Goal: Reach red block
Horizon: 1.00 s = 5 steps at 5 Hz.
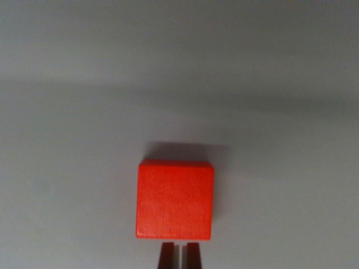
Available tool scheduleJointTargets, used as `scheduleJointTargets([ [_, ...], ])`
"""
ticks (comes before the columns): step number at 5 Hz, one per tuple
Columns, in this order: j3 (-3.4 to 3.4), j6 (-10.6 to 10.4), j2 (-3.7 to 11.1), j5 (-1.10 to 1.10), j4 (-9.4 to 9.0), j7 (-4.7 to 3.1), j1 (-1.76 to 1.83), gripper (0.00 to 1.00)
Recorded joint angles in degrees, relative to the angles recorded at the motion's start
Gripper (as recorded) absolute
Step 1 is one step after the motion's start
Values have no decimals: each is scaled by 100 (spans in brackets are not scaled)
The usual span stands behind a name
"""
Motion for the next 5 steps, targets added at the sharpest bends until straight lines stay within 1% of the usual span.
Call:
scheduleJointTargets([
  [1,0,-182,193,-19,-10,2,3,0],
  [2,0,-182,193,-19,-10,2,3,0],
  [3,0,-343,364,-36,-19,4,6,0],
  [4,0,-343,364,-36,-19,4,6,0],
  [5,1,-469,499,-49,-26,6,8,0],
])
